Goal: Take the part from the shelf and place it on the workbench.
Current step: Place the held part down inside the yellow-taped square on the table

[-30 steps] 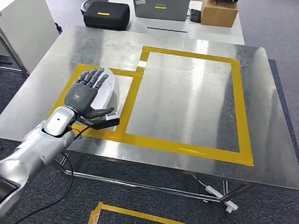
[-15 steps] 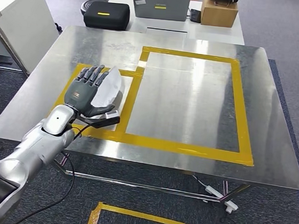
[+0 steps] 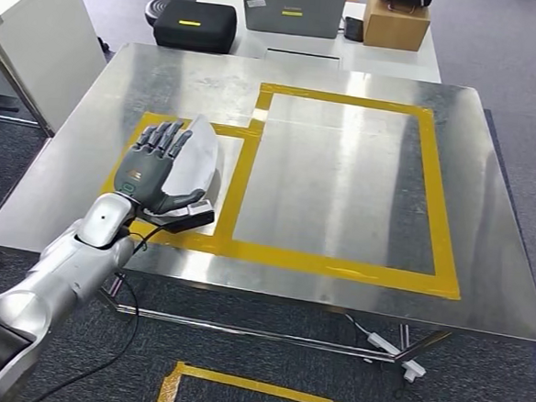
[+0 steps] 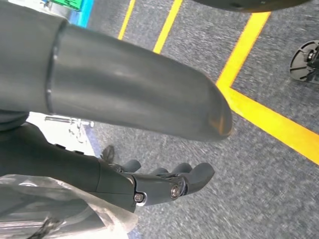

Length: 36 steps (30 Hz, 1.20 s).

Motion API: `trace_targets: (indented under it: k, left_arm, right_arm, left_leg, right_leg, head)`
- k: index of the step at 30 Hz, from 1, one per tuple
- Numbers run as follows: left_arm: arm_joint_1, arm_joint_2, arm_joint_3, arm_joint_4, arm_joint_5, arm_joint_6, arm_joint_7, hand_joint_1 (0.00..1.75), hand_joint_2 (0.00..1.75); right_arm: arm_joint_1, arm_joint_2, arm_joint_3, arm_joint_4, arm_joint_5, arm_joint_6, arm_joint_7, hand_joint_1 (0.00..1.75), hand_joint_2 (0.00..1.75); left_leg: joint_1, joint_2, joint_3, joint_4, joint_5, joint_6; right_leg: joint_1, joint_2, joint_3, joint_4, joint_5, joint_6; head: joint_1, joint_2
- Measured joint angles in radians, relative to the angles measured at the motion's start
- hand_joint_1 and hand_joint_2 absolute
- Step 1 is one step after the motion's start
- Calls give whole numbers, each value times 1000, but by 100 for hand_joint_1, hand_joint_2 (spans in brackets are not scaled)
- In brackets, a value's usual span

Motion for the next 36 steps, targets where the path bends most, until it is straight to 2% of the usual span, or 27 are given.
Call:
trace_targets:
  k: [2, 3, 4, 5, 7, 9, 10, 12, 13, 14, 16, 18, 19, 20, 21, 22, 24, 25, 26, 28, 29, 30, 31, 33, 34, 35, 36]
  left_arm:
    - [7, 0, 1, 0, 0, 1, 1, 0, 0]
    - [13, 0, 1, 0, 0, 1, 2, 0, 0]
    - [18, -1, 1, 0, 0, 1, 2, 0, 0]
    - [23, -1, 1, 0, -1, 1, 2, 0, 0]
    - [28, -2, 1, 0, -1, 1, 1, 0, 0]
    - [28, -1, 4, 0, -1, 1, 2, 0, 0]
    - [28, -1, 5, 0, -1, 1, 2, 0, 0]
    - [30, 0, 9, -1, -1, 0, 2, 0, 0]
    - [31, 0, 10, -1, -2, 0, 2, 0, 0]
    - [31, 1, 11, -1, -2, -1, 2, 0, 0]
    - [32, 1, 13, -1, -2, -2, 2, 0, 0]
    - [35, 1, 14, -1, -2, -2, 2, 0, 0]
    - [37, 1, 14, -1, -2, -2, 2, 0, 0]
    - [39, 1, 14, -1, -2, -2, 2, 0, 0]
    - [40, 1, 15, -1, -2, -2, 2, 0, 0]
    - [41, 1, 15, -2, -2, -2, 2, 0, 0]
    - [40, 1, 19, -8, -1, -2, 4, 0, 0]
    - [40, 1, 21, -11, -1, -1, 4, 0, 0]
    - [40, 2, 23, -13, 0, -1, 5, 0, 0]
    - [40, 5, 26, -16, 4, -1, 5, 0, 0]
    - [41, 5, 27, -17, 6, -1, 5, 0, 0]
    - [41, 5, 28, -18, 8, -1, 5, 0, 0]
    - [43, 5, 29, -19, 10, -1, 4, 0, 0]
    - [49, 7, 33, -19, 14, -1, 4, 0, 0]
    - [53, 7, 34, -19, 16, -1, 4, 0, 0]
    - [57, 8, 34, -19, 16, -1, 4, 0, 0]
    - [61, 8, 35, -19, 17, -1, 4, 0, 0]
  right_arm:
    - [2, -4, 0, 0, -1, 3, 3, 0, 0]
    - [3, -5, 0, 0, -2, 3, 4, 0, 0]
    - [4, -6, 0, 0, -2, 3, 4, 0, 0]
    - [4, -7, 0, 0, -2, 2, 4, 0, 0]
    - [3, -10, 0, 0, -2, 2, 5, 0, 0]
    - [2, -12, -1, 0, -2, 2, 4, 0, 0]
    - [1, -12, -1, 0, -2, 2, 4, 0, 0]
    - [2, -12, -1, 0, -3, 2, 2, 0, 0]
    - [2, -13, -2, 0, -4, 1, 0, 0, 0]
    - [2, -13, -3, 0, -5, 1, -1, 0, 0]
    - [1, -13, -5, 0, -8, 1, -4, 0, 0]
    - [2, -14, -7, 0, -9, 1, -6, 0, 0]
    - [2, -14, -8, 0, -10, 1, -7, 0, 0]
    - [3, -14, -8, 0, -10, 1, -8, 0, 0]
    - [2, -14, -9, 0, -11, 1, -10, 0, 0]
    - [2, -14, -10, 0, -11, 1, -11, 0, 0]
    - [2, -13, -11, 0, -11, 1, -13, 0, 0]
    - [2, -13, -12, 0, -12, 1, -14, 0, 0]
    - [2, -13, -12, 0, -13, 1, -14, 0, 0]
    - [2, -13, -14, 0, -15, 1, -15, 0, 0]
    - [3, -13, -14, 0, -16, 0, -16, 0, 0]
    - [3, -14, -14, 1, -17, -1, -16, 0, 0]
    - [3, -14, -15, 1, -19, -2, -17, 0, 0]
    - [3, -14, -15, 1, -20, -4, -19, 0, 0]
    - [3, -14, -15, 1, -20, -4, -19, 0, 0]
    - [3, -15, -15, 1, -21, -5, -20, 0, 0]
    - [3, -16, -15, 1, -21, -6, -21, 0, 0]
  left_leg:
    - [1, 3, -7, -1, 6, 2]
    - [1, 4, -12, -1, 8, 1]
    - [2, 4, -15, 0, 10, -1]
    - [4, 4, -18, 2, 12, -4]
    - [8, 3, -25, 9, 15, -12]
    - [9, 0, -37, 21, 18, -25]
    - [8, -2, -42, 25, 22, -33]
    - [7, -5, -48, 27, 31, -46]
    - [8, -2, -52, 32, 25, -51]
    - [10, 4, -60, 48, 6, -55]
    - [11, 18, -89, 140, -73, -60]
    - [11, 22, -120, 268, -149, -63]
    - [10, 22, -121, 306, -162, -61]
    - [10, 22, -108, 310, -155, -57]
    - [8, 22, -77, 276, -132, -50]
    - [4, 22, -32, 214, -107, -40]
    - [-5, 26, 62, 70, -89, -21]
    - [-11, 28, 87, 26, -89, -15]
    - [-16, 29, 97, 4, -91, -13]
    - [-18, 31, 92, -10, -70, -9]
    - [-17, 33, 87, -18, -58, -4]
    - [-14, 34, 79, -25, -44, 1]
    - [-12, 35, 67, -28, -32, 4]
    - [-11, 35, 35, -28, -8, 7]
    - [-11, 35, 19, -27, 4, 5]
    - [-9, 35, 2, -25, 15, 3]
    - [-7, 35, -14, -21, 25, -1]
  right_leg:
    - [-1, -2, -55, 130, -67, 5]
    - [-2, -2, -78, 186, -86, 9]
    - [-4, -3, -86, 211, -86, 12]
    - [-6, -3, -76, 196, -66, 15]
    - [-12, -1, -9, 71, -5, 22]
    - [-13, 5, 49, -32, 27, 22]
    - [-12, 8, 58, -50, 27, 18]
    - [-10, 8, 52, -48, 33, 1]
    - [-10, 5, 47, -48, 37, -9]
    - [-10, 2, 40, -48, 44, -20]
    - [-7, -4, 22, -49, 59, -39]
    - [-1, -9, 1, -48, 75, -47]
    - [3, -12, -10, -48, 83, -49]
    - [7, -14, -21, -48, 91, -50]
    - [11, -16, -31, -47, 98, -51]
    - [14, -17, -39, -47, 106, -51]
    - [19, -20, -52, -48, 120, -46]
    - [17, -22, -54, -49, 128, -40]
    - [14, -23, -56, -51, 136, -34]
    - [9, -22, -59, -55, 146, -22]
    - [9, -20, -67, -47, 132, -17]
    - [9, -17, -79, -22, 100, -13]
    - [8, -14, -96, 25, 54, -10]
    - [5, -12, -132, 155, -30, -3]
    - [4, -12, -140, 207, -44, 1]
    - [2, -12, -132, 229, -34, 4]
    - [1, -12, -107, 215, -8, 7]
  head:
    - [1, 0]
    - [1, 0]
    - [1, 0]
    - [1, 0]
    - [1, 0]
    - [3, 0]
    - [4, 0]
    - [4, 0]
    - [4, 0]
    - [2, 0]
    - [-1, 0]
    - [-2, 0]
    - [-2, 0]
    - [-2, 0]
    - [-2, 0]
    - [-2, 0]
    - [-1, 0]
    - [-1, 0]
    - [-1, 0]
    - [-2, 0]
    - [-1, 0]
    - [0, 0]
    - [1, 0]
    - [2, 0]
    - [2, 0]
    - [2, 0]
    - [2, 0]
